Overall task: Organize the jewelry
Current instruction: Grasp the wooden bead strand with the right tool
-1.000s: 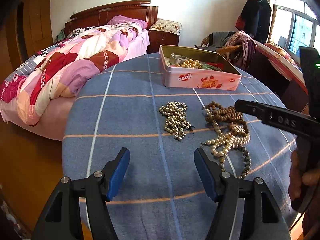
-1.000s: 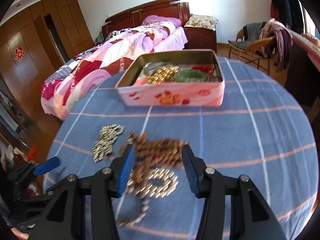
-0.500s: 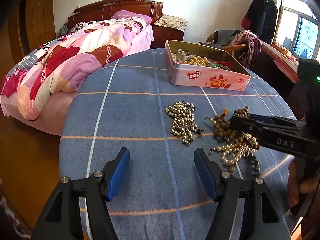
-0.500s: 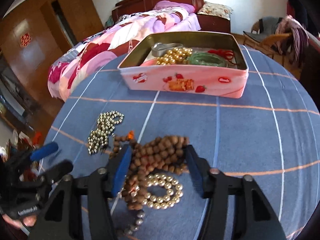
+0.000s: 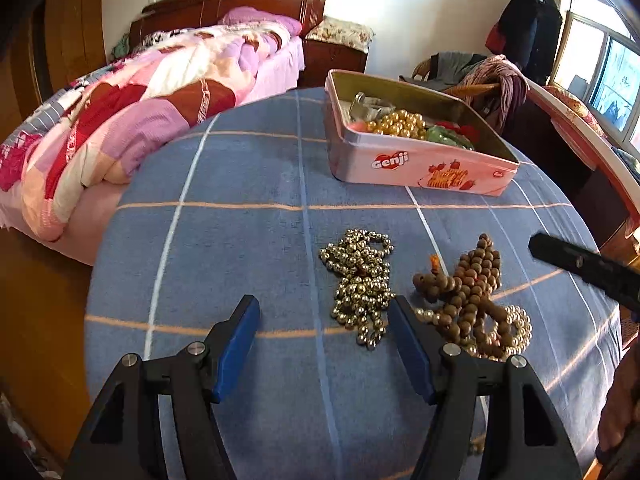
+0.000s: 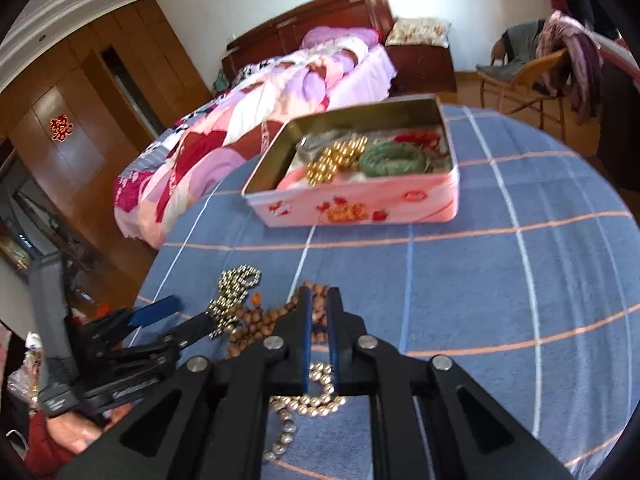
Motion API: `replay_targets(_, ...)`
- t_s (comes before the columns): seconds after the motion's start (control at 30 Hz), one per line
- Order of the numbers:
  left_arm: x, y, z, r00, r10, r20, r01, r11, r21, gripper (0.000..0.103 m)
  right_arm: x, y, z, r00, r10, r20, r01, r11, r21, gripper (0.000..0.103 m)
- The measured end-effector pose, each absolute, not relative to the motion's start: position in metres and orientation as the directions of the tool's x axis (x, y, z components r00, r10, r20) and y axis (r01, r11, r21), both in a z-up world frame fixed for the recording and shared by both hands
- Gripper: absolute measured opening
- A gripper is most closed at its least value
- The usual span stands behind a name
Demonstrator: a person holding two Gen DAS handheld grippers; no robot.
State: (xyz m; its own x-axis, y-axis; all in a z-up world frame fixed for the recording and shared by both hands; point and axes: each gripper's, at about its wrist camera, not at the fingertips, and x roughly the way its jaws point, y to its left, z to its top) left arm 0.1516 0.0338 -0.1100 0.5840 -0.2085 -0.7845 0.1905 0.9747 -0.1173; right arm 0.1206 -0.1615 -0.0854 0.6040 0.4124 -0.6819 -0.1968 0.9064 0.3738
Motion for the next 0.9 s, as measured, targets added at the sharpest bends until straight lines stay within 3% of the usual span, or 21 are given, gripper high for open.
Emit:
replay_targets(0.07,0.151,0.035,-0.107,0.596,-0.208,-0.775,0.186,0.975,-0.119,0.067,0.124,-0.16,-0.095,0.568,0.437,-0.698,-0.183,0.893,0.41,0.039)
replay_targets(0.13,0.148,0.036,-0.105,0.605,-0.208,-0.768,0.188,0.975,-0.115,0.067,0.125,-0.155,-0.101,0.551,0.464,-0.694,-0.18,0.878,0.444,0.048)
replay_targets(0.3,0.142,0.046,-0.103,0.622,-0.169,-0.764,0.164,0.983,-0.084,0.067,0.135,-0.128,-0.107,0.508,0.485,-0.712,-0.201,0.87,0.45,0.048)
replay_targets(0.4,0.141,0.058,-0.101,0.625,-0.169,-0.762,0.135,0.985,-0.108,0.067,0.148,-0.109,-0.104,0.512,0.437,-0.739,-0.213,0.899,0.384,0.048)
replay_targets(0.53,0.141,0.067,-0.099,0.636,-0.149,-0.757,0.11,0.989,-0.102,0.067,0.162,-0.096,-0.11,0.509,0.424,-0.749,-0.212,0.905,0.369,0.063)
replay_targets(0.6,0.141,0.072,-0.098,0.638,-0.148,-0.756,0.102,0.989,-0.107,0.067,0.161,-0.087,-0.109,0.517,0.378,-0.768,-0.235,0.925,0.298,0.065)
replay_targets(0.7,0.142,0.074,-0.098,0.639,-0.152,-0.754,0.102,0.988,-0.113,0.067,0.151,-0.078,-0.109,0.532,0.309,-0.789,-0.282,0.943,0.179,0.063)
replay_targets(0.77,0.143,0.072,-0.1,0.638,-0.158,-0.754,0.108,0.987,-0.115,0.067,0.147,-0.085,-0.11,0.538,0.325,-0.778,-0.287,0.938,0.194,0.051)
replay_targets(0.83,0.145,0.069,-0.101,0.634,-0.163,-0.756,0.113,0.987,-0.118,0.067,0.146,-0.098,-0.11,0.534,0.366,-0.762,-0.278,0.927,0.251,0.045)
replay_targets(0.87,0.146,0.066,-0.102,0.631,-0.171,-0.757,0.12,0.985,-0.122,0.067,0.147,-0.103,-0.109,0.534,0.384,-0.753,-0.269,0.922,0.279,0.026)
replay_targets(0.9,0.147,0.064,-0.102,0.629,-0.177,-0.757,0.127,0.984,-0.125,0.067,0.148,-0.109,-0.108,0.529,0.381,-0.758,-0.253,0.924,0.288,0.023)
